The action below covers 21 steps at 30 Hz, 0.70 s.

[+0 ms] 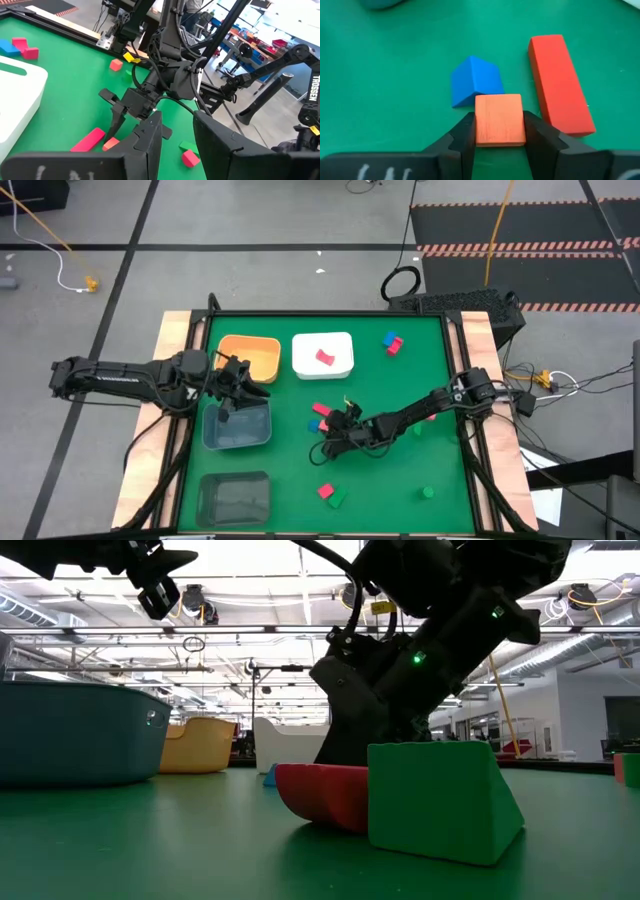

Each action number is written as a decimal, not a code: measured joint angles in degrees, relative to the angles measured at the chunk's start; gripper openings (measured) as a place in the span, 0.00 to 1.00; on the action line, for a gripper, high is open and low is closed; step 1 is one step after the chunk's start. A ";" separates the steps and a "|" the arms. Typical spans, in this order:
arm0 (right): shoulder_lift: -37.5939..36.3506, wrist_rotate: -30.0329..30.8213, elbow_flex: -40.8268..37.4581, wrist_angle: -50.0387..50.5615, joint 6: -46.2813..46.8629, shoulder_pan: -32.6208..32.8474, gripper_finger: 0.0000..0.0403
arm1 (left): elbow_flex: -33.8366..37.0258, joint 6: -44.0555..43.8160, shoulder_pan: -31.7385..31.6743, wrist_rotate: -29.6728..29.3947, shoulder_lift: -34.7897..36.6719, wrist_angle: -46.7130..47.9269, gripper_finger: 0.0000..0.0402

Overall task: Sort & place blocks by color
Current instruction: Put the left pink block into the white bin

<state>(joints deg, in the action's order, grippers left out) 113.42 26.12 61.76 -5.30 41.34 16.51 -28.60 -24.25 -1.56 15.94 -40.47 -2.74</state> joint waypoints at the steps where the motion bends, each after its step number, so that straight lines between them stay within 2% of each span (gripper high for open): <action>1: -0.43 -1.14 0.00 0.13 -0.02 -0.01 0.29 | 0.00 0.07 0.00 0.00 0.00 -0.01 0.28; 4: -2.33 -5.45 -0.09 0.41 -0.79 -0.13 0.29 | 0.00 0.64 0.00 0.00 0.00 -0.06 0.28; 9: -9.15 -6.13 -0.11 -0.11 -5.93 -0.91 0.29 | 0.00 1.49 -0.04 -0.88 0.00 -0.20 0.28; 12: -13.56 -4.45 -0.11 -0.11 -8.95 -2.64 0.29 | 0.00 1.57 -0.32 -1.49 0.00 -0.61 0.28; 16: -19.10 2.22 -0.09 -0.29 -13.52 -5.95 0.29 | 0.00 1.57 -1.20 -1.53 0.00 -0.63 0.28; 21: -21.28 5.07 -0.04 -0.12 -17.62 -12.67 0.29 | 0.00 1.18 -2.07 -1.57 0.00 -2.50 0.28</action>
<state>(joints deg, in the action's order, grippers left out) 92.14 31.19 61.71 -5.42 23.72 3.85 -28.60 -23.07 -3.63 14.38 -40.47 -5.25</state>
